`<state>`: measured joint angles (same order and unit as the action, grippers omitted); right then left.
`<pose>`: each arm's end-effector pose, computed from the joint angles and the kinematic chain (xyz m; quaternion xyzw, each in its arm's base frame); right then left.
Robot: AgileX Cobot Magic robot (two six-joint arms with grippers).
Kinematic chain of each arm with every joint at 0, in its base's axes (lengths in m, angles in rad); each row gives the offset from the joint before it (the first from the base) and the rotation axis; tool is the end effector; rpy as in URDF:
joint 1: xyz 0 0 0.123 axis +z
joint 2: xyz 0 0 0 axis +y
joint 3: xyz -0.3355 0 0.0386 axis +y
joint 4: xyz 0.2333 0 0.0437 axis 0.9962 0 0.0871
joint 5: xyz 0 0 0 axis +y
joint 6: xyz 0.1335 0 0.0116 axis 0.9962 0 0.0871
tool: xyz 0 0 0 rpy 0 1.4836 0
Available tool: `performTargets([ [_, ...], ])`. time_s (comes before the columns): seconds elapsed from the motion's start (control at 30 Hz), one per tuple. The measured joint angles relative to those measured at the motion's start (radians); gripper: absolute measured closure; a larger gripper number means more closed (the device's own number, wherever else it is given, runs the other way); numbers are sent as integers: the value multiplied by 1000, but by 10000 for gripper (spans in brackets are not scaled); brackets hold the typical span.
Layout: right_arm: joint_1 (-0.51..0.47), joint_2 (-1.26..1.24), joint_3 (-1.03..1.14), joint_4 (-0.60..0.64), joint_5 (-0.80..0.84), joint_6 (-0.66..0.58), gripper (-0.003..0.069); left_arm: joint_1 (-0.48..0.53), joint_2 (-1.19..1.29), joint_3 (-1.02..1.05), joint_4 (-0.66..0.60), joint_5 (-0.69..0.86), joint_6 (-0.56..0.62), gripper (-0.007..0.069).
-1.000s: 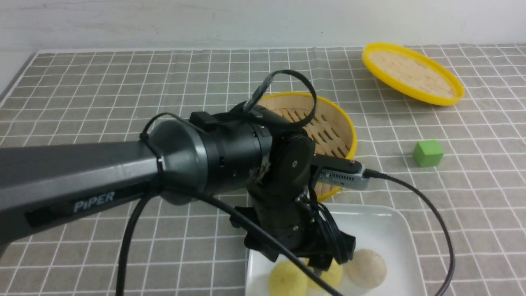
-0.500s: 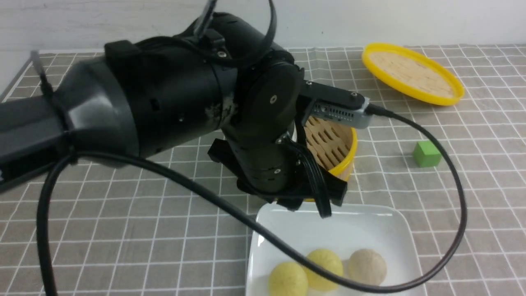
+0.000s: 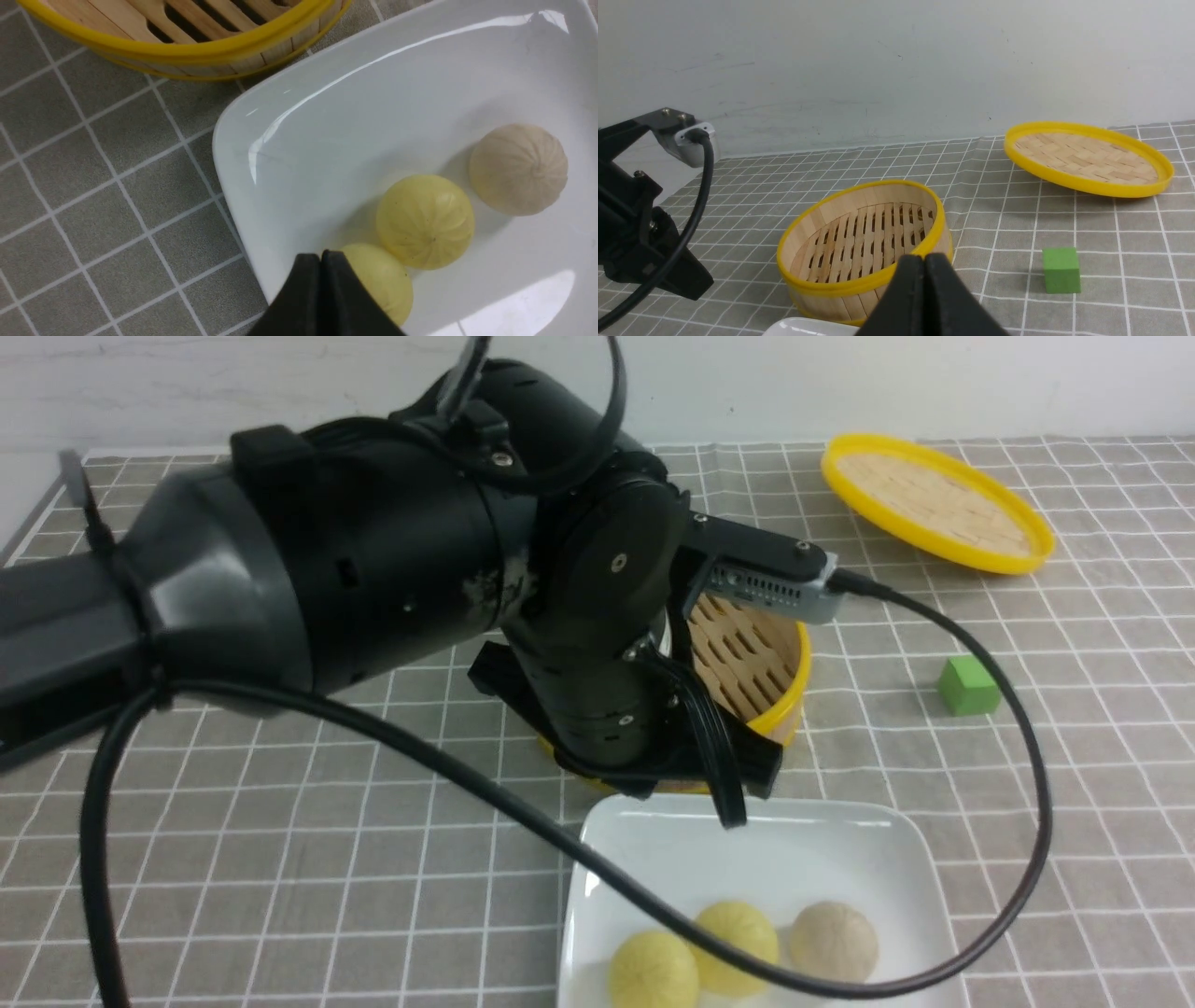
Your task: Put the steamed buns into the plate on the grey tablecloth.
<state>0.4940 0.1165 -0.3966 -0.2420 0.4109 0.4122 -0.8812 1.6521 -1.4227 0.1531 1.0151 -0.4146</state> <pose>0.0208 -0.0034 0.3024 -0.0759 0.7146 0.2004 0.6659 0.2404 -0.2642 0.3223 0.2510 0.9434 -0.0662 0.2066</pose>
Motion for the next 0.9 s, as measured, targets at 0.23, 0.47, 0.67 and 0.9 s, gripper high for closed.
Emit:
performTargets([
  [0.23,0,0,0,0,0,0,661,0,0,0,29,2,0,622],
  [0.47,0,0,1,-3,-3,0,659,0,0,0,29,3,-5,621],
  [0.67,-4,-34,47,6,-11,0,656,0,0,0,33,4,-22,621],
  [0.9,-182,-87,173,107,-13,0,652,0,0,0,35,9,-25,620],
])
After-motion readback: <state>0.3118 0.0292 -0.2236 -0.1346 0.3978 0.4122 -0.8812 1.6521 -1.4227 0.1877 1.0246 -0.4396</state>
